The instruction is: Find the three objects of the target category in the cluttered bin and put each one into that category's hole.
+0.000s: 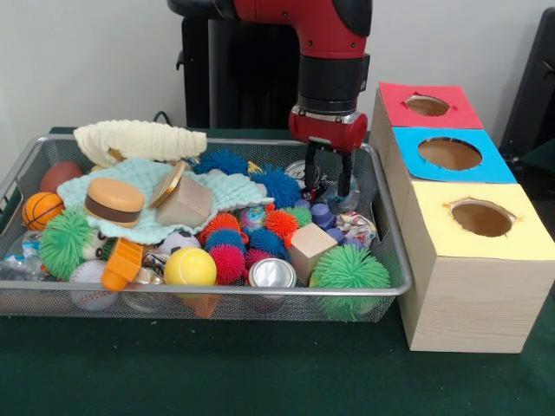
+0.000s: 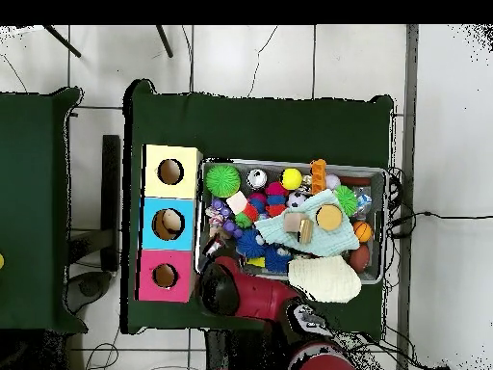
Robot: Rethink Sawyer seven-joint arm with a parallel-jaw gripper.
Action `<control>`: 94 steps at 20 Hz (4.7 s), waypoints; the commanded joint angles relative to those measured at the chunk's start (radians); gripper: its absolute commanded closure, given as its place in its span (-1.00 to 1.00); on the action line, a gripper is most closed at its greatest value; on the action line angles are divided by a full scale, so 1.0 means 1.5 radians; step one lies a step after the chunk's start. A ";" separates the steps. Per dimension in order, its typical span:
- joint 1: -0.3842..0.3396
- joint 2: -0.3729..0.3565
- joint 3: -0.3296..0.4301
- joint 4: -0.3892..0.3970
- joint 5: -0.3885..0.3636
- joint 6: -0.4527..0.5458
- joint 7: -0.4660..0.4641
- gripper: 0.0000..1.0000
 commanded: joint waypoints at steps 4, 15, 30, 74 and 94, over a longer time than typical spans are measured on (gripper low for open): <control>0.014 0.102 0.032 0.064 -0.032 -0.024 0.102 -1.00; 0.025 0.173 0.026 -0.003 -0.012 -0.008 0.074 -1.00; 0.012 0.185 0.033 -0.027 -0.027 0.027 0.048 1.00; -0.020 0.004 0.036 0.072 -0.011 0.223 0.051 1.00; -0.021 -0.080 0.047 0.175 -0.005 0.206 0.089 1.00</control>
